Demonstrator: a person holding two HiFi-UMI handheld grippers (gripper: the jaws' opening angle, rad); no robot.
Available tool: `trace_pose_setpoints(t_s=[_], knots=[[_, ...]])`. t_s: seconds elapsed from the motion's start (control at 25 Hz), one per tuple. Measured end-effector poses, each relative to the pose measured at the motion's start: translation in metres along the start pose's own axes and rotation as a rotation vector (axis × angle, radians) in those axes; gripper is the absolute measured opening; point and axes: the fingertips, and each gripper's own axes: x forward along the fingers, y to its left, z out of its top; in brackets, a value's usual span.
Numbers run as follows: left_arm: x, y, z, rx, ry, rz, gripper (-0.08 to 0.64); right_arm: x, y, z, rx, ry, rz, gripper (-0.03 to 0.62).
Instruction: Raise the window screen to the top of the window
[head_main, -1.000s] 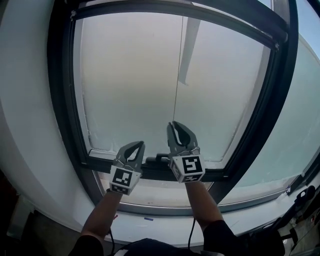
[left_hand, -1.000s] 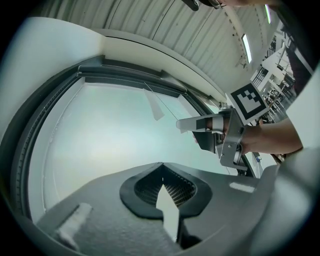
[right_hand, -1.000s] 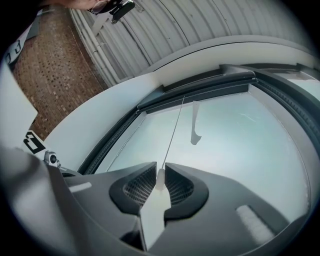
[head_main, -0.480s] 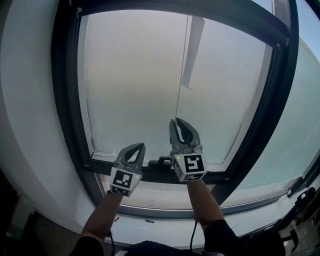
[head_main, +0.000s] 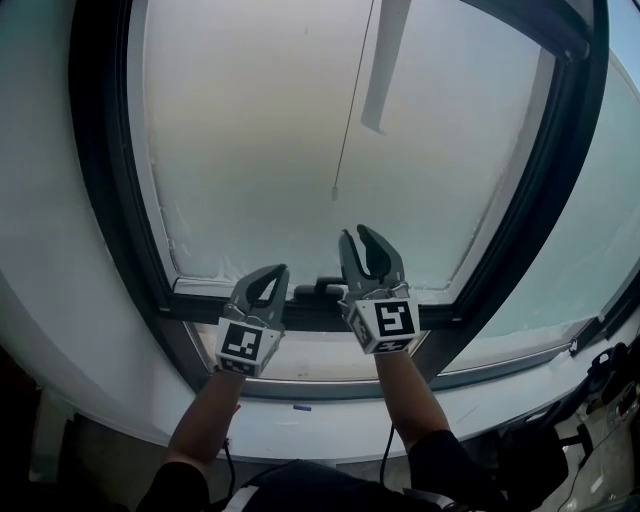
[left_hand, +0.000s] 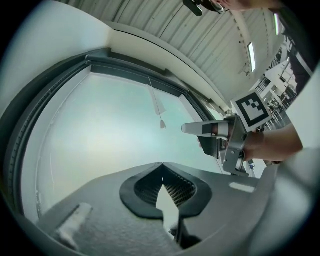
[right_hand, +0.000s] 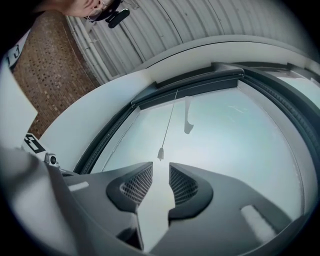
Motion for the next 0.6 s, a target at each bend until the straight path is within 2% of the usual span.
trace_pose_setpoints(t_s=[0.12,0.24,0.32,0.6], knots=[[-0.004,-0.004,-0.011,-0.049,0.001,-0.023,0.003,-0.020,0.001,-0.024,0.052,0.025,-0.048,0.076],[-0.015,-0.014,-0.023,-0.142,-0.017,-0.047,0.003,-0.052,0.011,-0.047,0.111,0.083,-0.102,0.051],[-0.023,-0.020,-0.034,-0.199,-0.022,-0.066,0.003,-0.073,0.016,-0.064,0.109,0.136,-0.132,0.034],[-0.053,-0.044,-0.070,-0.251,0.000,-0.092,0.003,-0.160,0.009,-0.101,0.103,0.204,-0.180,0.006]])
